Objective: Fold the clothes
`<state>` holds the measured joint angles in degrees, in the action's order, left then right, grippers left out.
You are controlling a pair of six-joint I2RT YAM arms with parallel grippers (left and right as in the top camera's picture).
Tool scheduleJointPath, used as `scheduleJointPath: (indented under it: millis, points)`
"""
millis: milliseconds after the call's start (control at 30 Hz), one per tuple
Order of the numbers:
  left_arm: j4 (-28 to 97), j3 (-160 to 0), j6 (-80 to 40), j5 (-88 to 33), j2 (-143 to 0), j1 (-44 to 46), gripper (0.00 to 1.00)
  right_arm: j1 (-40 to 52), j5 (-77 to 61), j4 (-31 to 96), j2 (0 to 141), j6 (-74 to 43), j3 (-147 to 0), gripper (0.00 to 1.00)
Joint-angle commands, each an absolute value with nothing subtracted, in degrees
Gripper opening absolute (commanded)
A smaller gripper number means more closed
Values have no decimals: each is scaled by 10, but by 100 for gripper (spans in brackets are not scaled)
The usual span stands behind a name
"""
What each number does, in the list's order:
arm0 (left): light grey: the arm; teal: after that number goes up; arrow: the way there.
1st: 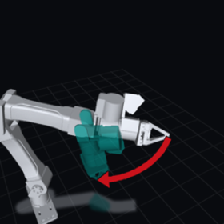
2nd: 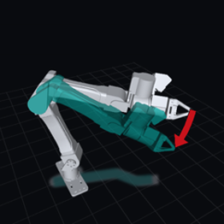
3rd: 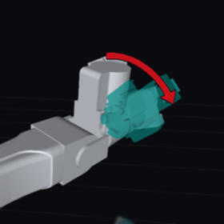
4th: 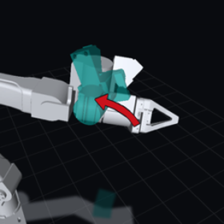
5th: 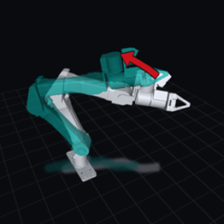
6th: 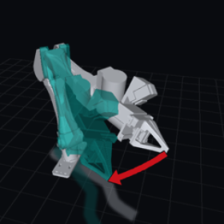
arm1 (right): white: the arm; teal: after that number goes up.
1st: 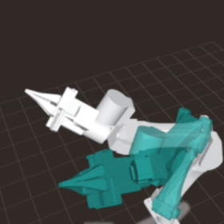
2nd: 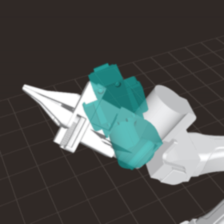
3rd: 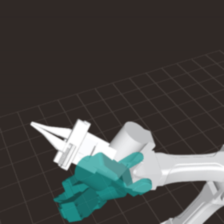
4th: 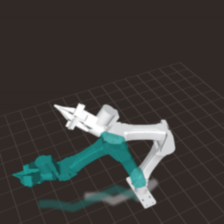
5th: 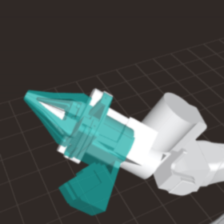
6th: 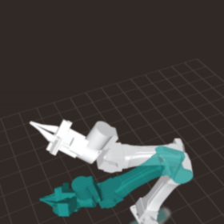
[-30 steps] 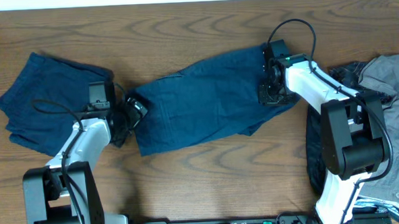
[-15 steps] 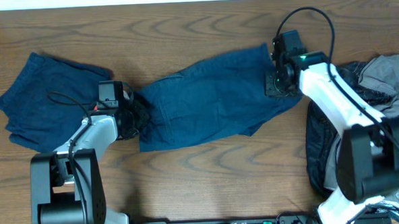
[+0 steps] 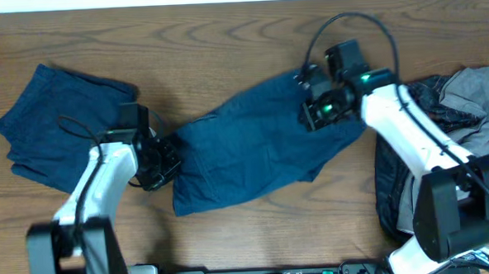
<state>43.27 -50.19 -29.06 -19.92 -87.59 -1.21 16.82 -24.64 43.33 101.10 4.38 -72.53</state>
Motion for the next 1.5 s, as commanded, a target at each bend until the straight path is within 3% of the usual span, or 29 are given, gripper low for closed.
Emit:
scheduleJointPath:
  millis: [0,300,400,600,867,1233,1467]
  points:
    - [477,-562,-274,-195,-815,-9,6,212,-286,413,1014,76,-688,2]
    - [518,-633,-295,-241,-710,-9,6,381,-347,268,1014,17,-576,9]
    - [518,-641,-315,-284,-694,-9,6,445,-309,200,1014,-32,-557,15]
    - [518,-645,-344,-345,-669,-9,6,514,-195,107,1030,-98,-547,17]
    - [521,-645,-343,-328,-658,-9,6,512,-90,77,1054,-140,-548,15]
    - [524,-645,-344,-304,-659,-9,6,442,-100,88,982,-132,-557,27]
    - [520,-645,-366,-304,-661,-9,6,444,-162,67,1061,-131,-557,24]
